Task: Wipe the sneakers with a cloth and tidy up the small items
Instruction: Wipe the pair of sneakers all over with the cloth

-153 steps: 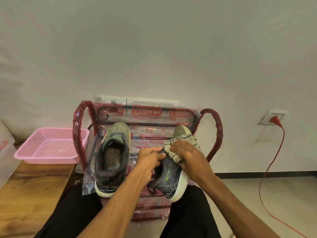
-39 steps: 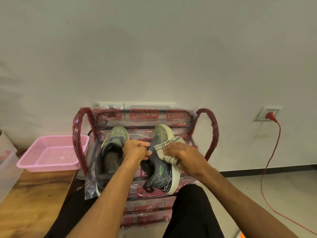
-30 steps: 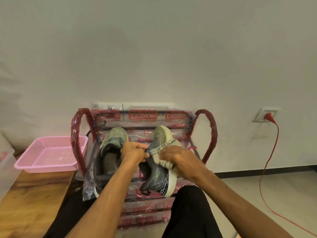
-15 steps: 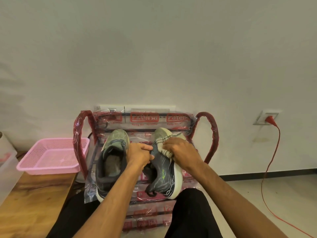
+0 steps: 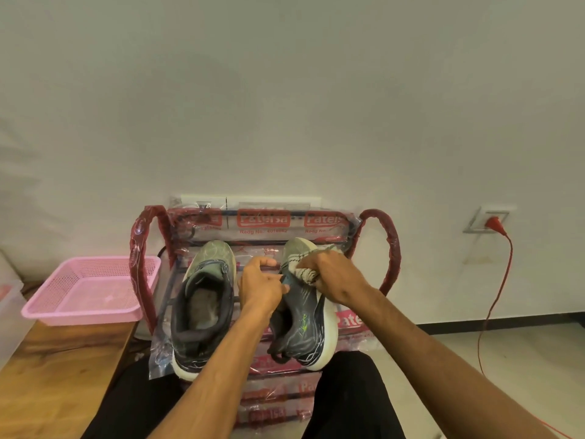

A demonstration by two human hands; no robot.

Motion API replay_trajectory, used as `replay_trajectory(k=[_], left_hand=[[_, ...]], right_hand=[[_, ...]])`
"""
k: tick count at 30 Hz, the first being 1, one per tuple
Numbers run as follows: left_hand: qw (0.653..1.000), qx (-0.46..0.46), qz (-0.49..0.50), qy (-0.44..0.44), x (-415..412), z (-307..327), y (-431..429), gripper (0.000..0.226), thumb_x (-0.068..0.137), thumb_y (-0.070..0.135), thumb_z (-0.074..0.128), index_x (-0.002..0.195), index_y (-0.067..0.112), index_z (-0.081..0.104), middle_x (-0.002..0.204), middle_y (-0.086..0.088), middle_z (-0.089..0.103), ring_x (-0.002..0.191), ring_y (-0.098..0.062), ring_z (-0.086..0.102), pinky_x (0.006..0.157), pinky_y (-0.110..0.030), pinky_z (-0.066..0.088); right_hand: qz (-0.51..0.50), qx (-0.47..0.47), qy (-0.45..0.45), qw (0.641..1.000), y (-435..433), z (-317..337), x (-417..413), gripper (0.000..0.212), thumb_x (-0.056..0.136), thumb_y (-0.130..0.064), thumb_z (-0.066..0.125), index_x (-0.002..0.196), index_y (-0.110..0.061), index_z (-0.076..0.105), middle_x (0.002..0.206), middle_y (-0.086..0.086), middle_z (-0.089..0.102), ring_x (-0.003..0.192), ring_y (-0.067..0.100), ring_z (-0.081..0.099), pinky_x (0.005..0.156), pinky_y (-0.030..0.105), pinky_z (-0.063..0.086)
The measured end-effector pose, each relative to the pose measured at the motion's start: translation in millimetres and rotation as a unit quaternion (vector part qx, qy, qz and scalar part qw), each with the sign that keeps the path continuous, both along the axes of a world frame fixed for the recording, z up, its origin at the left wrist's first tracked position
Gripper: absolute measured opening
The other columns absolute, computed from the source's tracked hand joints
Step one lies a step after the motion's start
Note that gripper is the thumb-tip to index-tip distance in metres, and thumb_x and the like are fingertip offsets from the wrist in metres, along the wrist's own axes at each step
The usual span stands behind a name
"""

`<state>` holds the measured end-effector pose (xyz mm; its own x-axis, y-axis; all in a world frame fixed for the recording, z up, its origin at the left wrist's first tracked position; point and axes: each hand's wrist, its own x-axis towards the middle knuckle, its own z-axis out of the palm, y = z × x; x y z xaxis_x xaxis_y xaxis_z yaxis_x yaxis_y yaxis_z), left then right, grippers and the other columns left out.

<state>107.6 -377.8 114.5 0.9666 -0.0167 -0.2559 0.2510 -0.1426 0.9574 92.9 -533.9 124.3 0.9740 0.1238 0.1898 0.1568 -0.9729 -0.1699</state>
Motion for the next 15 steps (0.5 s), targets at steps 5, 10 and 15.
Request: replay_trajectory(k=[5,10,15], left_hand=[[1.000,-0.007,0.004,0.005,-2,-2,3,0.049,0.067,-0.023,0.069,0.098,0.013,0.060,0.076,-0.012,0.070,0.073,-0.027,0.069,0.072,-0.046,0.060],[1.000,-0.026,-0.014,0.003,-4,-2,0,0.044,0.069,-0.016,0.075,0.097,0.014,0.058,0.085,-0.012,0.071,0.077,-0.025,0.070,0.074,-0.044,0.059],[1.000,0.008,-0.010,-0.014,1,-1,8,0.045,0.070,-0.018,0.072,0.099,0.014,0.060,0.081,-0.009,0.071,0.079,-0.023,0.069,0.076,-0.042,0.059]], right_hand=[[0.045,0.076,0.026,0.996,9,-2,-9,0.038,0.077,-0.003,0.065,0.108,-0.024,0.073,0.108,-0.002,0.073,0.095,0.019,0.066,0.079,0.036,0.055],[-0.007,-0.068,-0.019,0.997,0,-2,4,0.040,0.086,-0.009,0.067,0.124,-0.021,0.064,0.130,0.004,0.062,0.119,0.021,0.056,0.095,0.036,0.050],[0.047,-0.073,-0.002,0.996,7,-8,-1,0.046,0.081,0.000,0.066,0.124,-0.016,0.064,0.129,0.005,0.061,0.121,0.022,0.054,0.099,0.037,0.047]])
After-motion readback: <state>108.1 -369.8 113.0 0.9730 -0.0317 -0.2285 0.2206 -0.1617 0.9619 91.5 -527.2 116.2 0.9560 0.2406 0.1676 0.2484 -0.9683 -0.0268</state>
